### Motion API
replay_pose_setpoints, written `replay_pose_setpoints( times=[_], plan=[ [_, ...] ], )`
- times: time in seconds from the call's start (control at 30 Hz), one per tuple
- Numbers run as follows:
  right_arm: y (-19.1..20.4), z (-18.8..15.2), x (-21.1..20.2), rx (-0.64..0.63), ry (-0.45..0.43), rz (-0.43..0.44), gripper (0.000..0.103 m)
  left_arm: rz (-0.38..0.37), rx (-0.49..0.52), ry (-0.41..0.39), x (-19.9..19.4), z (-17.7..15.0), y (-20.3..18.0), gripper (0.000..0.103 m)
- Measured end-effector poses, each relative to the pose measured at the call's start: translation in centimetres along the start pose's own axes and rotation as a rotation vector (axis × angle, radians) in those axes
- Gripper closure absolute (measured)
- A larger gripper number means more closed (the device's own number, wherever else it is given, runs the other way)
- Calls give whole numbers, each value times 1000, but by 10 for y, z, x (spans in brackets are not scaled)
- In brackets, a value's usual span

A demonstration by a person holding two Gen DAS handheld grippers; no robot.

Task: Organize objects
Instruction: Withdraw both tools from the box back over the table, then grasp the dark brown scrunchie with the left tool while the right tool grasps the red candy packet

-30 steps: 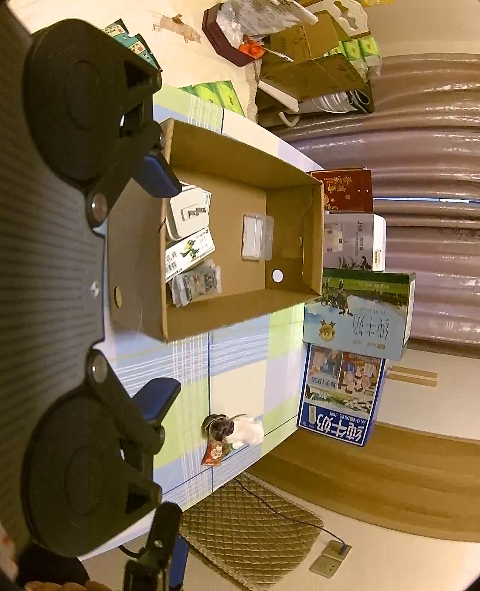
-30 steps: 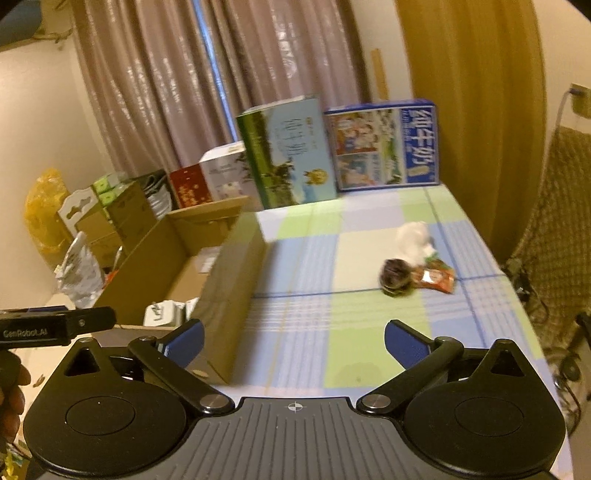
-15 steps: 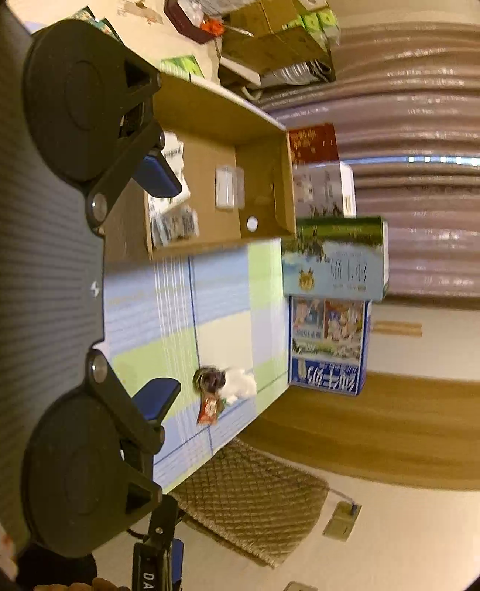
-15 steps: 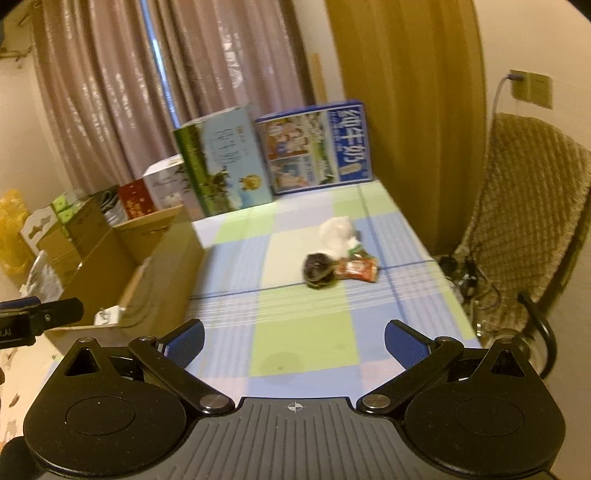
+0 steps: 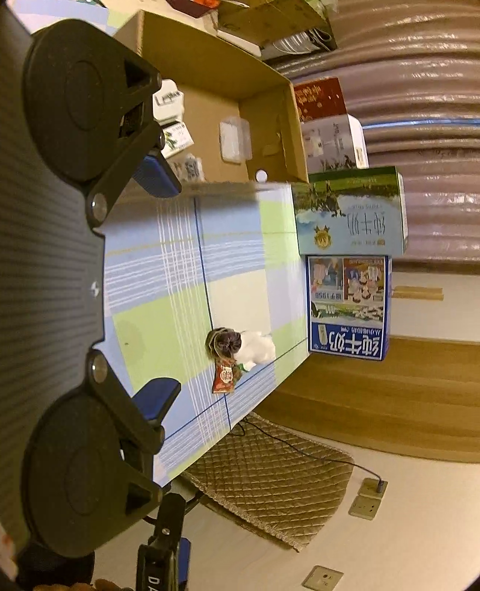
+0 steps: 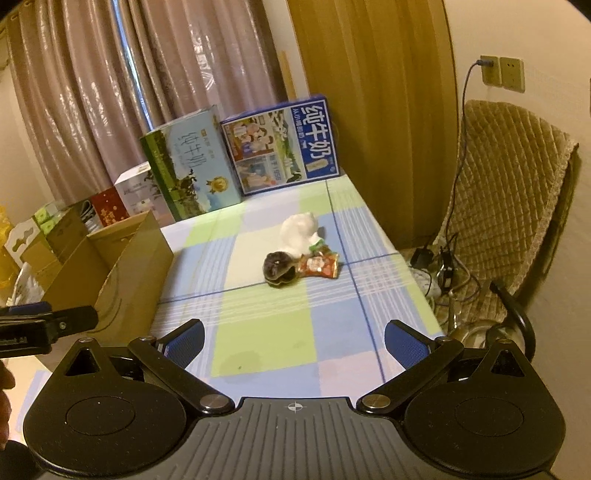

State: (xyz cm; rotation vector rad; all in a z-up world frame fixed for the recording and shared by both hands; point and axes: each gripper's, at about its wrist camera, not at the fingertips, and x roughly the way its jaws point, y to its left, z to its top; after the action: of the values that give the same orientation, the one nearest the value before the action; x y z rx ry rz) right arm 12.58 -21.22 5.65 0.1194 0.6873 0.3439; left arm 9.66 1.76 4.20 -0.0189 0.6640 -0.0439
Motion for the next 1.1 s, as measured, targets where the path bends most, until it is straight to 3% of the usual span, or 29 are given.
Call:
replay_pose_setpoints(
  times=[0.37, 0.5, 0.63, 0.73, 1.1],
  plan=[
    [-34, 32, 37, -197, 15, -20, 2, -37, 78, 9, 64, 28, -30, 1],
    [-48, 41, 72, -279, 43, -1, 3, -114, 115, 33, 100, 38, -42, 3],
    [-59, 47, 114, -356, 78, 46, 16, -117, 160, 51, 146, 37, -55, 5],
    [-65, 48, 146, -423, 89, 74, 20, -122, 166, 92, 180, 34, -61, 8],
    [-63, 45, 245, -682, 124, 132, 44, -122, 229, 102, 273, 29, -69, 19]
  ],
)
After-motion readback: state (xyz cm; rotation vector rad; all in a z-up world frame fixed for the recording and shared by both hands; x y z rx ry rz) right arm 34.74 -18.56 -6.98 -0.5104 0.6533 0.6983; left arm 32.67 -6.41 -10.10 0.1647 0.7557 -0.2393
